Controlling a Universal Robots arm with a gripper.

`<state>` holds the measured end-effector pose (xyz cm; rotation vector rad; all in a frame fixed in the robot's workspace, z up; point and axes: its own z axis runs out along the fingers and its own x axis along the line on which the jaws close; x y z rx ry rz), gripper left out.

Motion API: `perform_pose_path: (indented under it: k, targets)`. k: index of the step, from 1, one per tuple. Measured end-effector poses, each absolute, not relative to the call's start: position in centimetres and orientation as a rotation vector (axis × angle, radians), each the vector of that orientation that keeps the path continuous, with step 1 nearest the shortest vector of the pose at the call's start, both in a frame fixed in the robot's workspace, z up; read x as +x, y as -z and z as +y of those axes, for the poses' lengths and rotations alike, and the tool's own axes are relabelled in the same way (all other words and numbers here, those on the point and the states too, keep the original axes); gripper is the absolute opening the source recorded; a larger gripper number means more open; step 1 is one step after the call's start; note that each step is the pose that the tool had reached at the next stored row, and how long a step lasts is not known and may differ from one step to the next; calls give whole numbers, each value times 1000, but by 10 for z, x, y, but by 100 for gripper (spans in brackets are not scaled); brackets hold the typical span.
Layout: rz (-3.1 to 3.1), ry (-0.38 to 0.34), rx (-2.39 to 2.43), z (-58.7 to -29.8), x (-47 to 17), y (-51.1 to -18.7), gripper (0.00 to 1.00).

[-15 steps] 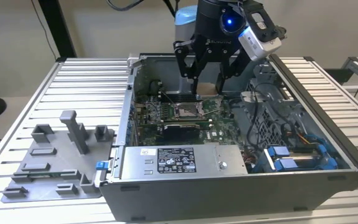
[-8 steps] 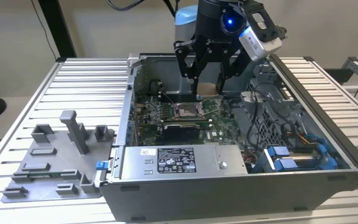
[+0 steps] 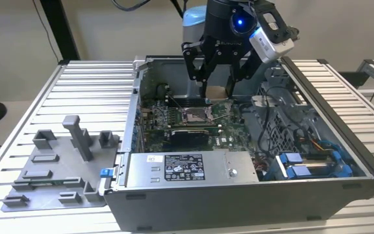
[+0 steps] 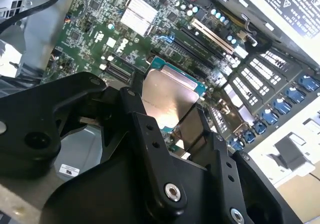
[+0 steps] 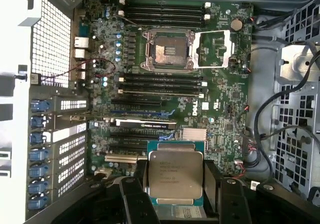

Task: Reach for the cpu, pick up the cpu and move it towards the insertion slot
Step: 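Pick up the cpu and move it towards the insertion slot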

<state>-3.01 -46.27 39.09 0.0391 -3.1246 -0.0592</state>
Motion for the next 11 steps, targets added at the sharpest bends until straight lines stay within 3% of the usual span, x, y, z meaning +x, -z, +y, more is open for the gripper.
perform_pose_path:
  k: [11]
  targets:
    - [-3125, 59, 39, -454, -30, -391, 0]
